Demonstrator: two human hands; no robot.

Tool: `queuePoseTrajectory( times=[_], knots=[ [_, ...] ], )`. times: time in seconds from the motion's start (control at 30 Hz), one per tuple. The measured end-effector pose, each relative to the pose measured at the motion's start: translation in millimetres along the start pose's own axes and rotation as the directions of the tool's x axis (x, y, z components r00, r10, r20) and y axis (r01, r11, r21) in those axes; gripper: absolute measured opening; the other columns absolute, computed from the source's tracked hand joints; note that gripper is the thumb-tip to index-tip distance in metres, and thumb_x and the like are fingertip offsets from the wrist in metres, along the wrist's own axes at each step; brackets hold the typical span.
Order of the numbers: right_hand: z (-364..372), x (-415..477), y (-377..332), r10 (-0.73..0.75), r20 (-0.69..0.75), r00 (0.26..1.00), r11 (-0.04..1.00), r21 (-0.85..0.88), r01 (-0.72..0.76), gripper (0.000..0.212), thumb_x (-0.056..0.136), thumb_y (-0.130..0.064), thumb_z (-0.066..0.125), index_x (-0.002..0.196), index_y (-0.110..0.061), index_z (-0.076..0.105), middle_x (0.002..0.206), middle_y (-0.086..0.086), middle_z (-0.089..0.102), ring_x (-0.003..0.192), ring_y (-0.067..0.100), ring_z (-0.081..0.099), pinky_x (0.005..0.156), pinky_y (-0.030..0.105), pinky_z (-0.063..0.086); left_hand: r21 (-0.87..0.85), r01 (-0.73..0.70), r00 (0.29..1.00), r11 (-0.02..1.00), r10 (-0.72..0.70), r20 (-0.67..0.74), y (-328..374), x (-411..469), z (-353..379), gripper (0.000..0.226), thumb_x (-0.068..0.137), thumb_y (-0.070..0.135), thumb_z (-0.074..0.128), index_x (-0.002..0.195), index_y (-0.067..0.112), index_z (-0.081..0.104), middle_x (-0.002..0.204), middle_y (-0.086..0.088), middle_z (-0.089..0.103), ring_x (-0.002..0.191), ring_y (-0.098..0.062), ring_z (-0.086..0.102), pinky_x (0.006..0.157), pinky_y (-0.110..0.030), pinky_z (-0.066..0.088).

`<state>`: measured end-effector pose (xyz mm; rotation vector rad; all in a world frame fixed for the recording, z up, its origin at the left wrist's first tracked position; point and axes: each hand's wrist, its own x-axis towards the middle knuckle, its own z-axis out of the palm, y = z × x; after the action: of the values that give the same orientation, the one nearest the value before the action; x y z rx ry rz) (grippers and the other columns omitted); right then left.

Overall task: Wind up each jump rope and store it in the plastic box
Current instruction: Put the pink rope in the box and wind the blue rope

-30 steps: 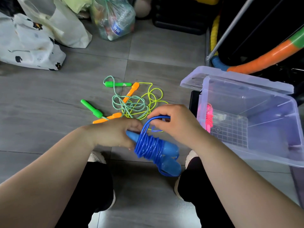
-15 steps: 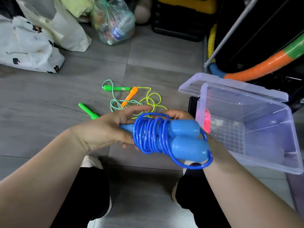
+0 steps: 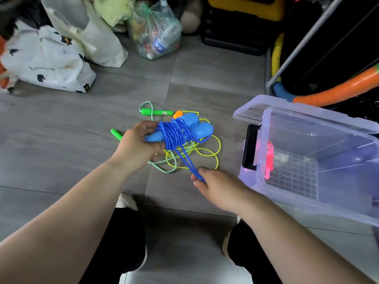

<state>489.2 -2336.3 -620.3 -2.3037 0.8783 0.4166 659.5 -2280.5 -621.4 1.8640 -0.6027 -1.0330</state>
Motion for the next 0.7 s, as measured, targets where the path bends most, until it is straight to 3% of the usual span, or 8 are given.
queuePoseTrajectory(
  times=[0.07, 0.17, 0.27, 0.33, 0.4, 0.43, 0.57, 0.7],
  knots=[
    [3, -5, -8, -0.033, 0.009, 0.999, 0.997, -0.075, 0.034, 0.029, 0.095, -0.028, 0.036, 0.119, -0.014, 0.046, 0.119, 0.009, 0.060, 0.109, 0.031, 0.053, 0.083, 0.033, 0.043, 0.102, -0.026, 0.998, 0.994, 0.031, -0.052, 0, -1, 1, 0.045, 0.076, -0.009, 0.058, 0.117, 0.008, 0.053, 0.096, -0.004, 0.054, 0.043, -0.004, 0.057, 0.038, -0.007, 0.042],
    [-1, -12, -13, -0.122, -0.068, 0.990, 0.984, -0.141, 0.111, 0.026, 0.096, -0.027, 0.034, 0.114, -0.014, 0.046, 0.113, 0.010, 0.061, 0.103, 0.033, 0.054, 0.068, 0.031, 0.032, 0.210, -0.094, 0.994, 0.973, 0.105, -0.039, -1, -2, 3, 0.056, 0.077, -0.004, 0.060, 0.128, 0.015, 0.045, 0.110, -0.002, 0.052, 0.066, -0.017, 0.055, 0.055, -0.015, 0.049],
    [-6, -16, -16, -0.235, -0.127, 0.964, 0.961, -0.177, 0.211, 0.014, 0.095, -0.026, 0.035, 0.098, -0.017, 0.046, 0.105, 0.009, 0.062, 0.097, 0.031, 0.055, 0.060, 0.028, 0.024, 0.291, -0.157, 0.987, 0.944, 0.159, 0.016, -4, -2, 5, 0.061, 0.078, -0.004, 0.058, 0.132, 0.020, 0.042, 0.106, 0.001, 0.051, 0.065, -0.011, 0.051, 0.053, -0.003, 0.040],
    [-6, -16, -17, -0.357, -0.209, 0.910, 0.911, -0.295, 0.289, 0.010, 0.088, -0.023, 0.048, 0.079, -0.020, 0.048, 0.077, 0.004, 0.067, 0.072, 0.026, 0.062, 0.043, 0.027, 0.013, 0.327, -0.181, 0.983, 0.928, 0.180, 0.033, -6, 0, 6, 0.057, 0.078, -0.004, 0.058, 0.129, 0.020, 0.048, 0.102, 0.001, 0.054, 0.074, -0.016, 0.053, 0.053, -0.001, 0.038],
    [-8, -15, -15, -0.339, -0.311, 0.888, 0.915, -0.329, 0.234, 0.020, 0.065, -0.025, 0.058, 0.057, -0.020, 0.041, 0.043, -0.001, 0.056, 0.038, 0.022, 0.054, 0.046, 0.014, -0.002, 0.344, -0.194, 0.981, 0.919, 0.188, 0.051, -9, 2, 6, 0.055, 0.077, -0.004, 0.060, 0.126, 0.019, 0.050, 0.101, 0.004, 0.052, 0.087, -0.016, 0.050, 0.054, -0.010, 0.037],
    [-10, -13, -12, -0.346, -0.373, 0.861, 0.913, -0.345, 0.217, 0.018, 0.060, -0.027, 0.059, 0.052, -0.019, 0.044, 0.038, -0.002, 0.052, 0.032, 0.020, 0.050, 0.046, 0.013, -0.002, 0.362, -0.188, 0.982, 0.913, 0.179, 0.059, -11, 2, 6, 0.054, 0.076, -0.003, 0.061, 0.125, 0.017, 0.051, 0.101, 0.004, 0.051, 0.090, -0.016, 0.049, 0.057, -0.014, 0.034],
    [-23, -14, -3, -0.371, -0.451, 0.812, 0.925, -0.260, 0.278, 0.026, 0.070, -0.033, 0.045, 0.061, -0.022, 0.067, 0.046, -0.004, 0.061, 0.039, 0.021, 0.056, 0.040, 0.015, 0.035, 0.428, -0.181, 0.976, 0.885, 0.106, 0.193, -17, 3, 8, 0.050, 0.074, -0.005, 0.063, 0.120, 0.013, 0.054, 0.102, 0.003, 0.053, 0.095, -0.017, 0.053, 0.067, -0.014, 0.035],
    [-39, -17, 2, -0.316, -0.450, 0.835, 0.941, -0.037, 0.336, 0.021, 0.074, -0.029, 0.054, 0.077, -0.019, 0.072, 0.068, -0.001, 0.071, 0.059, 0.020, 0.063, 0.054, 0.026, 0.051, 0.341, -0.135, 0.862, 0.930, -0.059, 0.504, -14, -7, 12, 0.042, 0.056, 0.002, 0.063, 0.089, 0.027, 0.058, 0.085, 0.008, 0.065, 0.069, -0.011, 0.057, 0.056, -0.008, 0.044]
  ],
)
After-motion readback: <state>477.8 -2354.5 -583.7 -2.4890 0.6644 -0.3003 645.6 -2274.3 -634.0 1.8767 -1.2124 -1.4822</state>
